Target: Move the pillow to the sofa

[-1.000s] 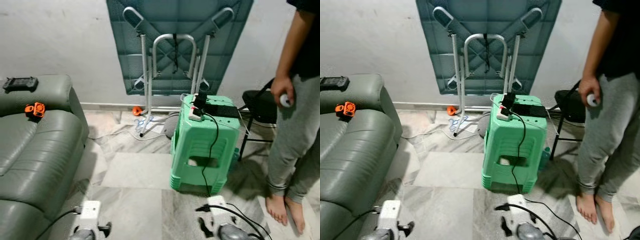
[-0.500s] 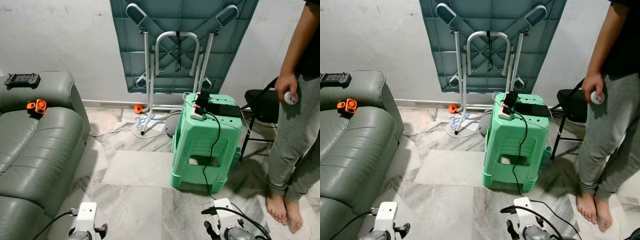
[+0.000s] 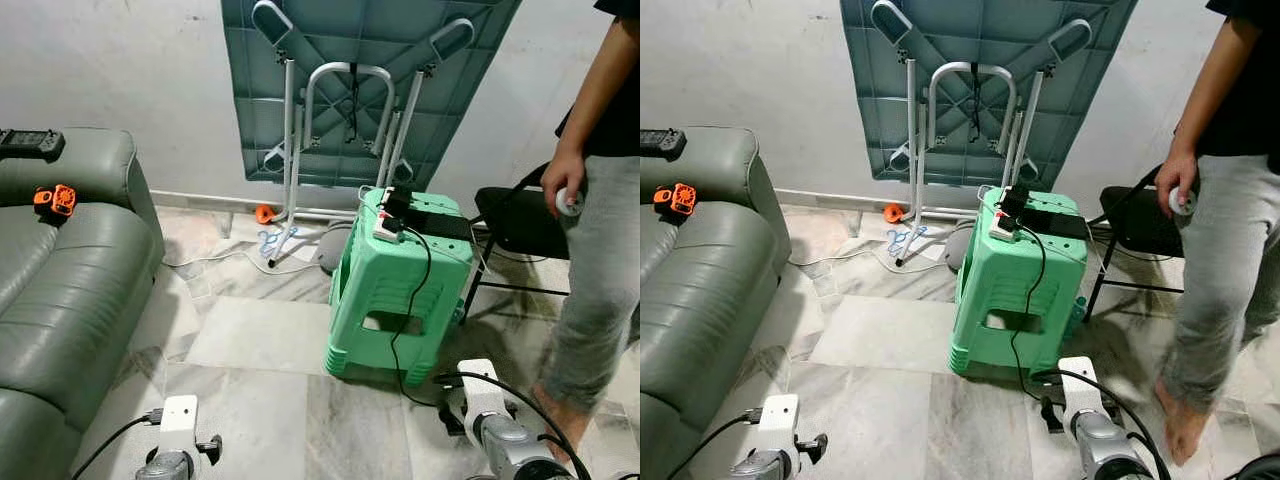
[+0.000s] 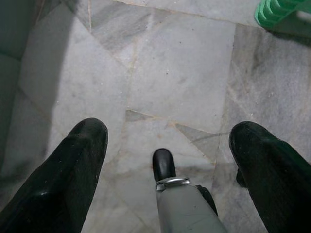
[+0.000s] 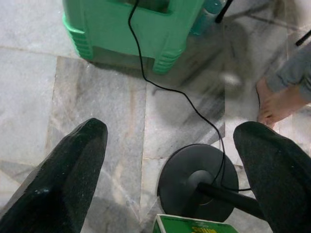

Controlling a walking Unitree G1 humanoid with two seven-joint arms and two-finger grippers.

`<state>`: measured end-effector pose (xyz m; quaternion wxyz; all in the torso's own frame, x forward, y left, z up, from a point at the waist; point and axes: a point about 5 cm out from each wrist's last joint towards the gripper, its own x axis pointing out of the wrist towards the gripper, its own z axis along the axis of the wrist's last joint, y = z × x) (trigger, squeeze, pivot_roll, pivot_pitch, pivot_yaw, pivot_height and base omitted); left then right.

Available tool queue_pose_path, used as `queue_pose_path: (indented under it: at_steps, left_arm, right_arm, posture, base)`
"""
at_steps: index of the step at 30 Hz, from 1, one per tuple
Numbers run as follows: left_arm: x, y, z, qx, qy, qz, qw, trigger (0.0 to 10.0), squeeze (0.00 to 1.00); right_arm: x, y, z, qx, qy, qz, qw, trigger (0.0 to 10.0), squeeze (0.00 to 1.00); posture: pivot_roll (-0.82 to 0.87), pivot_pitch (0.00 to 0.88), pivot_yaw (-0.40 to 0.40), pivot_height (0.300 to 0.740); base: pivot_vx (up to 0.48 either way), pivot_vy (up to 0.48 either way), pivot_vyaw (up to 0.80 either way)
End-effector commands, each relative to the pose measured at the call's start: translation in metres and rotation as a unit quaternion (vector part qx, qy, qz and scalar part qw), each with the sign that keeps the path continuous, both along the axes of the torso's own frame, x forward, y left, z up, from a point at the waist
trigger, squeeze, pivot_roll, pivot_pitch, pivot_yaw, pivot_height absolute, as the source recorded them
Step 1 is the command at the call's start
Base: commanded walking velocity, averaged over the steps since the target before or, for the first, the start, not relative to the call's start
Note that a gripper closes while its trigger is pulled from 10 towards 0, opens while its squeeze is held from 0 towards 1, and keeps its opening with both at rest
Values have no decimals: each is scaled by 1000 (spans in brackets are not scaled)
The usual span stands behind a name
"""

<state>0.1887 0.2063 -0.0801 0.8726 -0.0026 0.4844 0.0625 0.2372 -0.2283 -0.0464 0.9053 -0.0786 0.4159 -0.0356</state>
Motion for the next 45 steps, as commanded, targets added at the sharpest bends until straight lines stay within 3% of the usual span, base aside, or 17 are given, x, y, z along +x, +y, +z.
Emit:
queue_pose_path:
  at_steps: [1, 6, 14, 19, 23, 25, 29, 34, 45]
  left_arm:
    - [-6, 3, -2, 5, 11, 5, 1000, 10000, 0]
    - [0, -4, -1, -21, -9, 37, 999, 10000, 0]
    - [6, -8, 2, -28, -26, 24, 999, 10000, 0]
    - [-9, -2, -4, -34, -6, 32, 999, 10000, 0]
    - [-14, -1, -6, -26, -1, 22, 999, 10000, 0]
    - [-16, -3, -7, -41, -2, 36, 999, 10000, 0]
    - [-16, -4, -8, -49, -6, 36, 998, 10000, 0]
    - [-15, -1, -6, -43, -11, 49, 998, 10000, 0]
    - [-8, -2, -3, -29, -25, 28, 999, 10000, 0]
  right_arm:
    - [1, -12, 4, -12, 1, -15, 1000, 10000, 0]
    - [-6, -23, 3, -10, 9, -11, 1000, 10000, 0]
    - [-9, -20, 0, -5, 16, -16, 1000, 10000, 0]
    - [-9, -8, -4, -1, 21, 21, 1000, 10000, 0]
    - [-10, -7, -5, -12, 28, 39, 999, 10000, 0]
    - [-10, -5, -5, -22, 34, 64, 997, 10000, 0]
    - [-10, -3, -6, -19, 35, 66, 997, 10000, 0]
    - [-4, 14, -5, -18, 30, 103, 994, 10000, 0]
    - [-8, 19, -9, -29, 37, 118, 992, 10000, 0]
  posture:
    - [-111, 0, -69, 740]
    - [-100, 0, -93, 740]
    - [-101, 0, -83, 740]
    - [-90, 0, -92, 740]
    - [-77, 0, -109, 740]
    - [-68, 0, -115, 740]
    - [-65, 0, -112, 740]
    - [-75, 0, -131, 740]
    - [-73, 0, -122, 740]
  base:
    - [0, 0, 0]
    - [0, 0, 0]
    - [0, 0, 0]
    - [0, 0, 0]
    - [0, 0, 0]
    - [0, 0, 0]
    - [0, 0, 800]
    - [0, 0, 800]
    - [0, 0, 800]
